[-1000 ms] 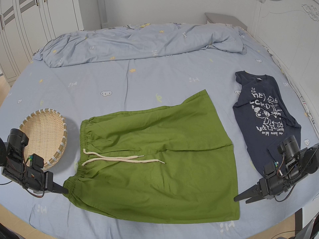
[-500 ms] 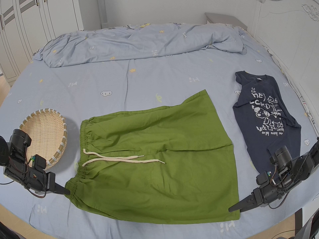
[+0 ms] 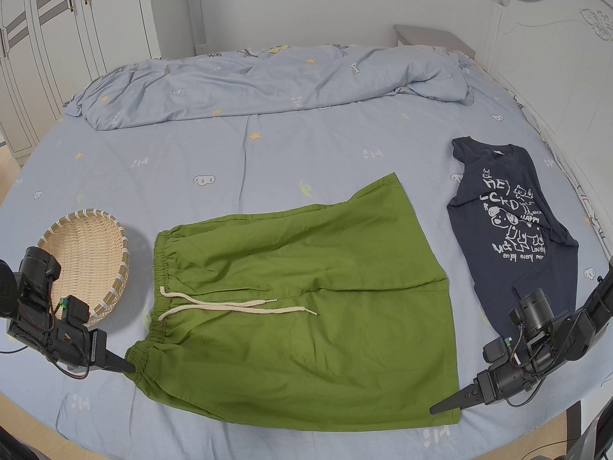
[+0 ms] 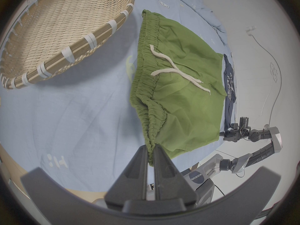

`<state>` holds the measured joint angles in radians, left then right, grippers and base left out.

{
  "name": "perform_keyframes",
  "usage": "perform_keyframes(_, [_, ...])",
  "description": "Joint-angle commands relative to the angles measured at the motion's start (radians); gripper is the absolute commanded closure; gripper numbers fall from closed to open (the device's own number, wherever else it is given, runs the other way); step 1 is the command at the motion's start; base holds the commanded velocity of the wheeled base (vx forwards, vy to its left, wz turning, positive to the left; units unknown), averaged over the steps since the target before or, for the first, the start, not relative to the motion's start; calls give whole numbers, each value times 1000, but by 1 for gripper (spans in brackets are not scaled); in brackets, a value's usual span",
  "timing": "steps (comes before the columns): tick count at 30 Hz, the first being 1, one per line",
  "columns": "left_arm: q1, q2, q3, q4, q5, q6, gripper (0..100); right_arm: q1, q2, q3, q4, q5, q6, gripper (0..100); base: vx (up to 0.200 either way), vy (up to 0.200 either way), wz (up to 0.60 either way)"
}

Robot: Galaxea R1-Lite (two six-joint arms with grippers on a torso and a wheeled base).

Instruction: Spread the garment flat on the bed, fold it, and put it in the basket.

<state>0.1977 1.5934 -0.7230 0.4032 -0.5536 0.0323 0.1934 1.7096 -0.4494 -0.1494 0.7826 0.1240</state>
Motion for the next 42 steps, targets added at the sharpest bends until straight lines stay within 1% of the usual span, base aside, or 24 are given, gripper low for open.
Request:
perform_keyframes(1, [0, 2, -1, 0, 0, 0, 100, -2, 7, 1, -3, 1, 2, 0, 0, 0, 0])
perform_keyframes(6, [0, 2, -1, 0, 0, 0, 100, -5, -1, 1, -12, 61, 29, 0, 0, 0, 0])
perform_keyframes(21, [2, -3, -1, 0, 0, -2, 100, 4, 19, 1, -49, 64, 31, 0, 0, 0, 0])
perform_keyframes(22, [2, -3, -1, 0, 0, -2, 100, 6, 25, 1, -49, 64, 31, 100, 0, 0, 0])
perform_keyframes(28, [6, -3, -6, 0, 0, -2, 100, -5, 62, 8, -50, 63, 25, 100, 0, 0, 0])
perform_keyframes(35, [12, -4, -10, 2, 0, -2, 100, -12, 50, 75, -50, 52, 17, 100, 0, 0, 0])
perform_keyframes(38, [0, -10, 5, 14, 0, 1, 100, -52, -16, 80, -18, 49, 12, 100, 0, 0, 0])
perform_keyframes(42, [-7, -10, 11, 29, 1, 9, 100, -48, -73, 35, 99, 49, 11, 100, 0, 0, 0])
